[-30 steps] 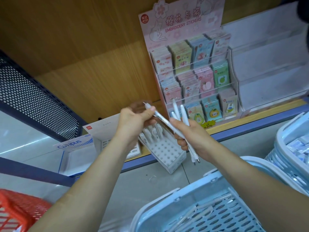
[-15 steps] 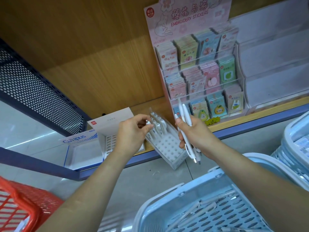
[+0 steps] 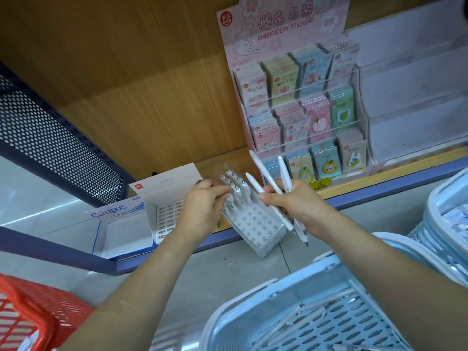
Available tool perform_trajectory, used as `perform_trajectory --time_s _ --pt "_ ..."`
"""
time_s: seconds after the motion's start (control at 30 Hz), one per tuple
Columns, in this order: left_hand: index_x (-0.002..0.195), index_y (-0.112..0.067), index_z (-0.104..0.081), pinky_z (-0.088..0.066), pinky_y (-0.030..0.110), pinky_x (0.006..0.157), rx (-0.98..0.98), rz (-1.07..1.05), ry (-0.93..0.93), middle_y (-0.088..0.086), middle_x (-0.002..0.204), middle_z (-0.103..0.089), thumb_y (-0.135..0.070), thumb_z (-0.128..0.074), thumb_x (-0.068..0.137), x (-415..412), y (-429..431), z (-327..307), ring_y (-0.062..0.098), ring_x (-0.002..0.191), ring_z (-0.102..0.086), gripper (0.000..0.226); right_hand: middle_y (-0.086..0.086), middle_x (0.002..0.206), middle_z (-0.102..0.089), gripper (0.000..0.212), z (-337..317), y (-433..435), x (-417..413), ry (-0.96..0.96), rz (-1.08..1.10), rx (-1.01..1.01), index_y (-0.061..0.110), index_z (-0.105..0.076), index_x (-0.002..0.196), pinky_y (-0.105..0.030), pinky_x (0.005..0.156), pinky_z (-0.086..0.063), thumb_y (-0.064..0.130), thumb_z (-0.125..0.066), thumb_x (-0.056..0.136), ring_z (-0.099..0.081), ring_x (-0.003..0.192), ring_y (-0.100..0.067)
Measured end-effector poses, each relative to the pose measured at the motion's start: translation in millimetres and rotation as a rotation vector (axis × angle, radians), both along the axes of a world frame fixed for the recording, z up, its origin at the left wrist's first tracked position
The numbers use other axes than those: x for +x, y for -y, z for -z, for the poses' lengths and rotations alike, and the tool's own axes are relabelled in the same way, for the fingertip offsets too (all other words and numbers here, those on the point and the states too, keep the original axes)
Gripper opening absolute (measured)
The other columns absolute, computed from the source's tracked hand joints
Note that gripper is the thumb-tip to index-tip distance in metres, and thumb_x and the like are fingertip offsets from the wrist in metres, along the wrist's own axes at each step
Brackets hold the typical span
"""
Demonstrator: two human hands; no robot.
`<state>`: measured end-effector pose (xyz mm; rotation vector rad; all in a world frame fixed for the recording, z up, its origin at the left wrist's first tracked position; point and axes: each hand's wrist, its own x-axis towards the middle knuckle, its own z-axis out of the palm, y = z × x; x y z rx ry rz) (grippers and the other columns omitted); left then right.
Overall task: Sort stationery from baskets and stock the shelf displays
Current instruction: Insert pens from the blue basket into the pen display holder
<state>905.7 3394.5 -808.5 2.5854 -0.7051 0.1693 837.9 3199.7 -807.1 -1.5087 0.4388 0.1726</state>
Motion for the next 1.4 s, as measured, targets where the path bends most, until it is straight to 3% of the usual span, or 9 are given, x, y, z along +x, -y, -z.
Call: perform_trajectory --time_s 0.33,0.43,0.5,0.6,0.7,0.87,1.0,1.23,1.4 --pt "0.105 -0.02 -0.072 -0.047 0.027 0.08 0.041 -0.124 -0.073 -0.003 0.098 -0.07 -0.021 -0.071 0.087 -4 10 -1 0.016 0.089 -0.06 0.019 -0.013 0.083 -0.075 0.012 -2 0 1 -0.01 0.013 0.209 0.005 -0.064 0.105 -0.018 0.042 -0.029 0.007 -0.061 0.093 -0.034 0.045 -0.009" --pt "0.1 -0.024 -0.069 -0.048 0.028 0.074 -0.121 -0.145 -0.061 -0.008 0.09 -0.067 -0.026 -0.067 0.089 -14 15 -15 0.012 0.081 -0.057 0.011 -0.014 0.083 -0.073 0.009 -2 1 1 0.004 0.053 0.317 0.004 -0.064 0.102 -0.017 0.04 -0.034 0.005 -0.058 0.095 -0.041 0.045 -0.008" --pt "0.091 -0.026 -0.067 -0.052 0.033 0.072 -0.334 -0.124 -0.257 -0.008 0.08 -0.069 -0.029 -0.065 0.091 -28 26 -26 0.012 0.075 -0.061 0.004 -0.013 0.079 -0.071 0.009 -3 1 1 0.022 0.076 0.397 0.005 -0.066 0.097 -0.016 0.04 -0.036 0.004 -0.057 0.095 -0.045 0.047 -0.009" --pt "0.098 -0.024 -0.055 -0.056 0.041 0.073 -0.455 -0.079 -0.732 0.002 0.085 -0.074 -0.037 -0.069 0.088 -51 47 -36 0.023 0.077 -0.069 0.021 -0.01 0.075 -0.067 0.008 -6 1 0 0.037 0.114 0.464 0.006 -0.065 0.097 -0.016 0.041 -0.039 0.006 -0.056 0.096 -0.053 0.049 -0.01" --pt "0.107 -0.012 -0.049 -0.055 0.03 0.065 -0.601 -0.134 -0.888 0.01 0.09 -0.075 -0.015 -0.072 0.087 -59 53 -36 0.021 0.067 -0.069 0.03 -0.017 0.092 -0.072 0.006 -9 2 -1 0.04 0.136 0.507 0.007 -0.063 0.098 -0.018 0.042 -0.042 0.008 -0.057 0.096 -0.062 0.058 -0.016" --pt "0.091 -0.013 -0.068 -0.046 0.021 0.053 -0.638 -0.19 -0.679 0.003 0.069 -0.068 -0.013 -0.065 0.092 -43 37 -44 0.011 0.053 -0.057 0.003 -0.015 0.084 -0.071 0.013 -13 5 -1 -0.042 0.252 0.551 0.003 -0.061 0.105 -0.018 0.037 -0.031 0.013 -0.055 0.097 -0.053 0.053 -0.018" --pt "0.084 -0.023 -0.073 -0.032 0.017 0.043 -0.415 -0.23 -0.426 -0.013 0.056 -0.051 -0.028 -0.061 0.094 -15 2 -71 0.004 0.043 -0.037 0.017 -0.008 0.062 -0.055 0.026 -14 11 -1 -0.078 0.301 0.568 0.007 -0.065 0.114 -0.016 0.037 -0.022 0.018 -0.058 0.092 -0.034 0.043 -0.012" --pt "0.085 -0.023 -0.067 -0.037 0.021 0.045 -0.003 -0.175 -0.207 -0.004 0.061 -0.061 -0.037 -0.073 0.084 -8 -15 -66 0.007 0.046 -0.049 0.015 -0.007 0.061 -0.055 0.027 -6 3 -2 -0.135 0.02 0.335 0.024 -0.058 0.124 -0.018 0.035 -0.023 0.02 -0.048 0.1 -0.03 0.041 -0.01" --pt "0.094 -0.021 -0.072 -0.037 0.023 0.053 0.045 -0.156 -0.162 -0.009 0.062 -0.057 -0.038 -0.072 0.085 -12 -12 -41 0.007 0.055 -0.051 0.019 -0.002 0.058 -0.049 0.026 -4 -2 -2 -0.175 -0.061 0.199 0.017 -0.056 0.123 -0.019 0.037 -0.022 0.026 -0.052 0.098 -0.028 0.043 -0.009"
